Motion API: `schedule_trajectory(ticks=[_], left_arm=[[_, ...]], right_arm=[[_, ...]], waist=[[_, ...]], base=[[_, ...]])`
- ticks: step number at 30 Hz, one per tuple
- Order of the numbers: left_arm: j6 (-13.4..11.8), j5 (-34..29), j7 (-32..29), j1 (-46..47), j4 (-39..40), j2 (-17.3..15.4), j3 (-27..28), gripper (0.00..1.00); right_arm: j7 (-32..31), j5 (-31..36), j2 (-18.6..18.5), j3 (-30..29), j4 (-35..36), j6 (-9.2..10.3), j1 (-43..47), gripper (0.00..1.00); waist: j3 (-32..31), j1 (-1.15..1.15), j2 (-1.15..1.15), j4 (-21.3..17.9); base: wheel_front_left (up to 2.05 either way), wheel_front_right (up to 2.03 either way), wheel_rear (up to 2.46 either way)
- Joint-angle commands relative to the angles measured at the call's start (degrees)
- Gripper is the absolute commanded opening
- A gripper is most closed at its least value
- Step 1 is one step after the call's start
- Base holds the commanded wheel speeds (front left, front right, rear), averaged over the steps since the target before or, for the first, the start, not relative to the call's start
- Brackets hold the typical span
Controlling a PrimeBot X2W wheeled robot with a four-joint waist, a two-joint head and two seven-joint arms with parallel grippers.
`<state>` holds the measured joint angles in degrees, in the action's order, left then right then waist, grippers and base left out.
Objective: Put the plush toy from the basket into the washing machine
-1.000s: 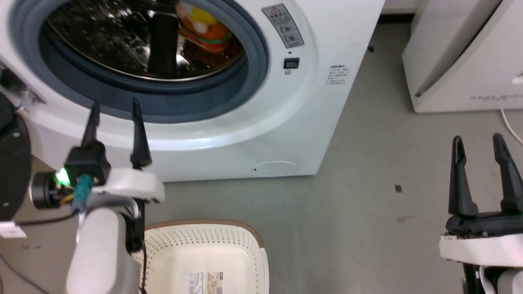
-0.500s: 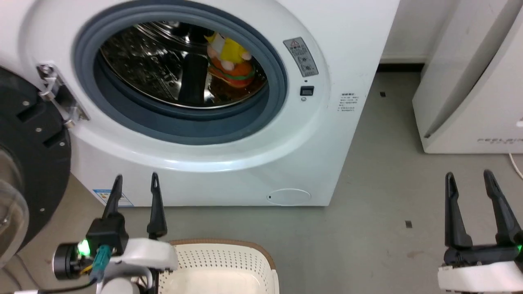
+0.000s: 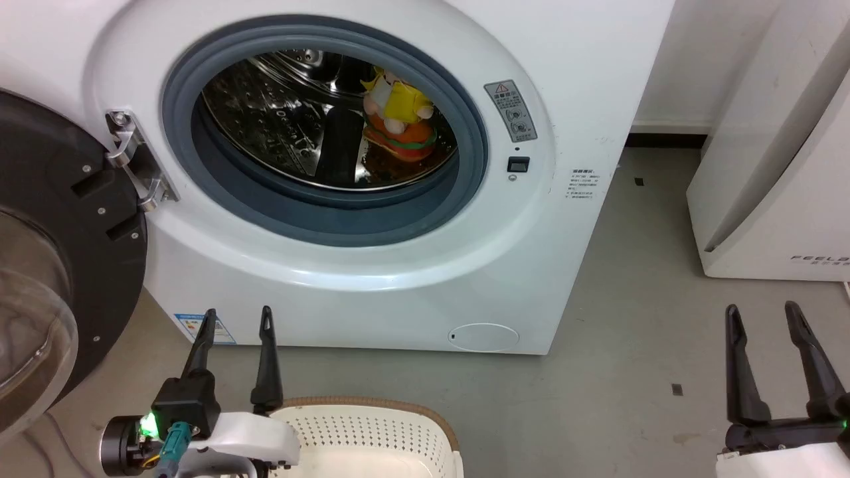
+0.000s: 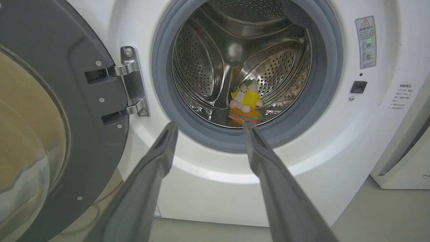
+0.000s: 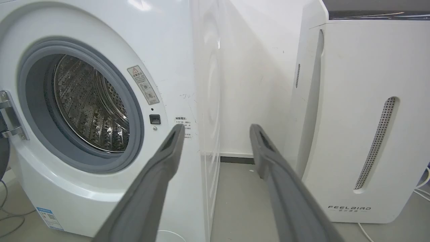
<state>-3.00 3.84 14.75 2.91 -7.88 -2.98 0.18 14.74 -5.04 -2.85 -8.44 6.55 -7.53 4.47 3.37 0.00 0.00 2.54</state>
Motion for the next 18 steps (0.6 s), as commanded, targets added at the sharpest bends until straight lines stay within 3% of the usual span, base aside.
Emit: schedule_trajectory(ticks=[1, 18], left_arm=[[0.1, -0.2, -0.1, 0.0, 0.0, 0.0, 0.0, 0.0], [0.4, -0.6, -1.7, -0.3, 0.9, 0.0, 0.0, 0.0]], right_arm=[[0.0, 0.0, 0.0, 0.0, -0.1, -0.01, 0.0, 0.0], [-1.6, 0.6, 0.0, 0.9, -0.8, -0.01, -0.5, 0.0]], waist=[[-0.1, 0.0, 0.0, 0.0], [-0.5, 0.0, 0.0, -0.3]], base=[[0.0, 0.0, 0.0], [0.0, 0.0, 0.0]])
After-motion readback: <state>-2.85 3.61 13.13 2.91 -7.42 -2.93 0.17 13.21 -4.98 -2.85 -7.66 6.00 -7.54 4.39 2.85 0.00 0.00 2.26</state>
